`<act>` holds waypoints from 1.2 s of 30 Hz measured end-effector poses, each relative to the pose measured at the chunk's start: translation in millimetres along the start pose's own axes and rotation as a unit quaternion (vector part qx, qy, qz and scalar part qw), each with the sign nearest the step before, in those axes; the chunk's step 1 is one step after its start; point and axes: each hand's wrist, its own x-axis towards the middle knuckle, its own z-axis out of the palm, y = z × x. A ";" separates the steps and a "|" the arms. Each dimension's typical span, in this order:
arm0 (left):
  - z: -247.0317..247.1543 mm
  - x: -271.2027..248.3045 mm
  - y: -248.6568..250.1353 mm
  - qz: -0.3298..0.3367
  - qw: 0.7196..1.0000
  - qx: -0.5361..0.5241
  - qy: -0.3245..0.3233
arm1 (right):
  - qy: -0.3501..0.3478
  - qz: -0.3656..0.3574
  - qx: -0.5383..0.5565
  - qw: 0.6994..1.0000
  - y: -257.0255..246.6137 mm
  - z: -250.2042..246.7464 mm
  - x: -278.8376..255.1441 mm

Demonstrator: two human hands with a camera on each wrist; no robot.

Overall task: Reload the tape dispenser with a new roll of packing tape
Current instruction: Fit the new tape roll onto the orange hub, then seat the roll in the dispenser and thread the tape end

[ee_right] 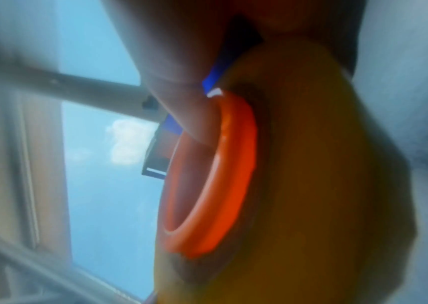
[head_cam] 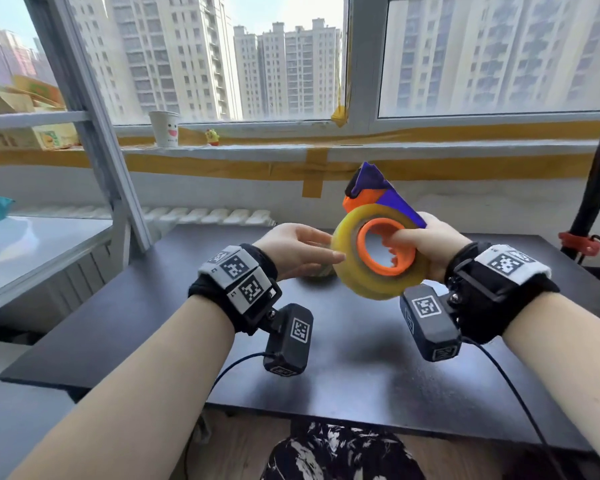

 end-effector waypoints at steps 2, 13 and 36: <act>1.9 -1.5 1.6 0.007 1.000 0.012 0.021 | -0.008 0.021 0.036 0.999 2.7 -1.7 0.7; 15.5 -1.9 -3.7 0.028 0.997 0.057 -0.033 | -0.124 0.225 0.075 0.964 9.8 -2.6 -15.0; 46.5 21.7 8.3 -0.091 0.988 0.106 0.072 | -0.163 0.179 0.017 0.970 5.1 -13.7 -35.2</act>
